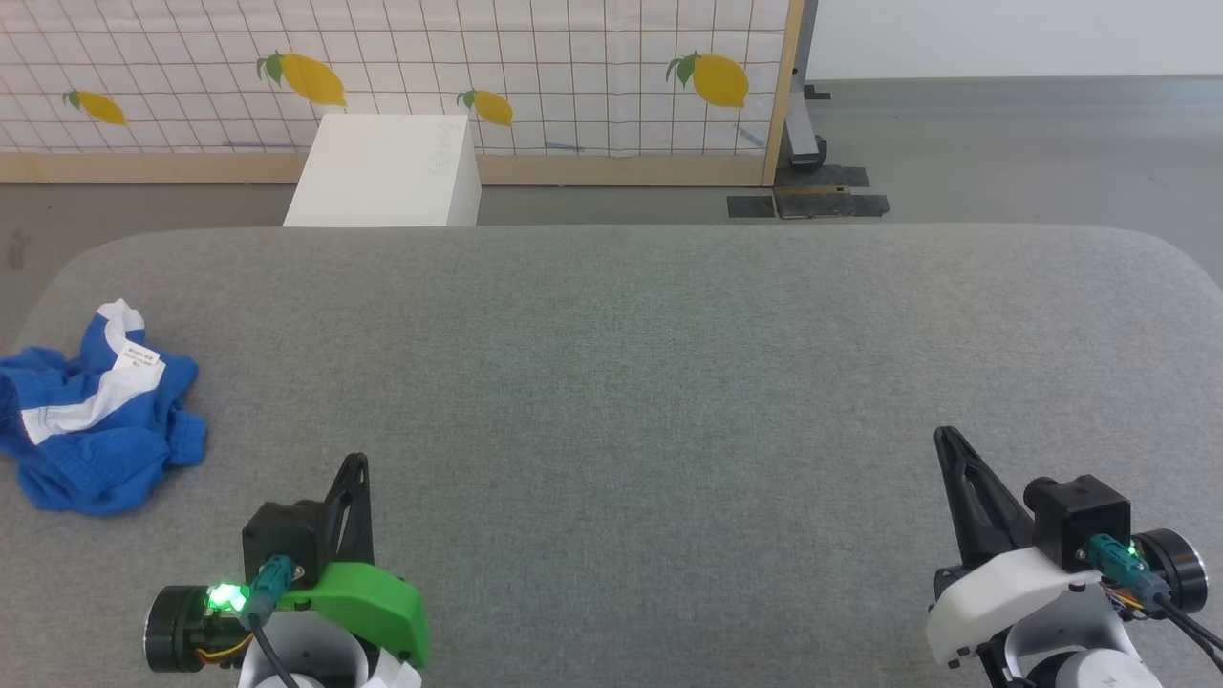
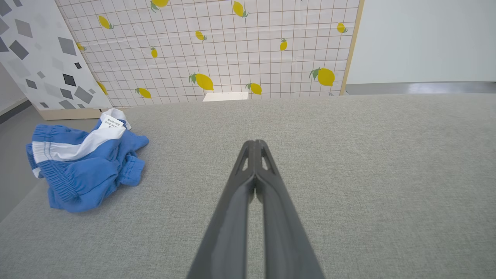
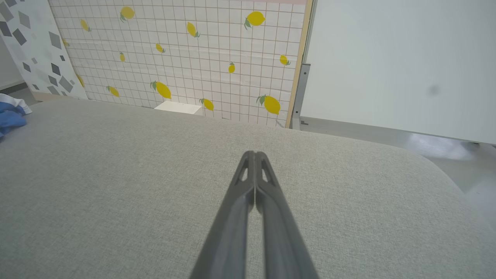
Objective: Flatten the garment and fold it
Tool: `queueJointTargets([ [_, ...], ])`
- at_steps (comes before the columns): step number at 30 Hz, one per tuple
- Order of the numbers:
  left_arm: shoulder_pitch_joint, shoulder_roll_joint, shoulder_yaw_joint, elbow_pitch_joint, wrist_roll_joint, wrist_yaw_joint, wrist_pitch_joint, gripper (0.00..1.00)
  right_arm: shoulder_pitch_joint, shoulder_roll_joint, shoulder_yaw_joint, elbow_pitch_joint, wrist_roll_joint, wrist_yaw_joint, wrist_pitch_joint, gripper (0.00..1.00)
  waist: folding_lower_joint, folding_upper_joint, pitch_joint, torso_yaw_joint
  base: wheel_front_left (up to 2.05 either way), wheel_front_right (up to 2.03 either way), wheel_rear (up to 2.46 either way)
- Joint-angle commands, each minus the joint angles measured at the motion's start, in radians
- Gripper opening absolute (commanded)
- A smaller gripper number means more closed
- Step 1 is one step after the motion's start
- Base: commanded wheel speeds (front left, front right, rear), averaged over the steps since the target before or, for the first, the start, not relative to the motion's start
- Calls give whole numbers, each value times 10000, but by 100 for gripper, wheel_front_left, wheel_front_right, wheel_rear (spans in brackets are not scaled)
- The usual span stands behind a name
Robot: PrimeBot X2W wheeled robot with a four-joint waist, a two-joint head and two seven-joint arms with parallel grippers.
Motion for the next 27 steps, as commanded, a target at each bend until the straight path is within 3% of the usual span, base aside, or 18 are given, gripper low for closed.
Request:
queueJointTargets([
  [1, -180, -49, 11, -26, 129, 66, 12, 0, -182, 22, 22, -57, -78, -15, 1, 0, 0, 0, 0, 0, 0, 0, 0],
  [25, -180, -49, 11, -26, 129, 66, 12, 0, -182, 22, 22, -57, -78, -15, 1, 0, 0, 0, 0, 0, 0, 0, 0],
  [26, -180, -49, 11, -26, 129, 66, 12, 100, -182, 22, 22, -57, -78, -15, 1, 100, 0, 0, 0, 0, 0, 0, 0],
  [27, 8, 2, -4, 2, -12, 0, -2, 100, 4, 0, -2, 2, 4, 0, -1, 100, 0, 0, 0, 0, 0, 0, 0],
])
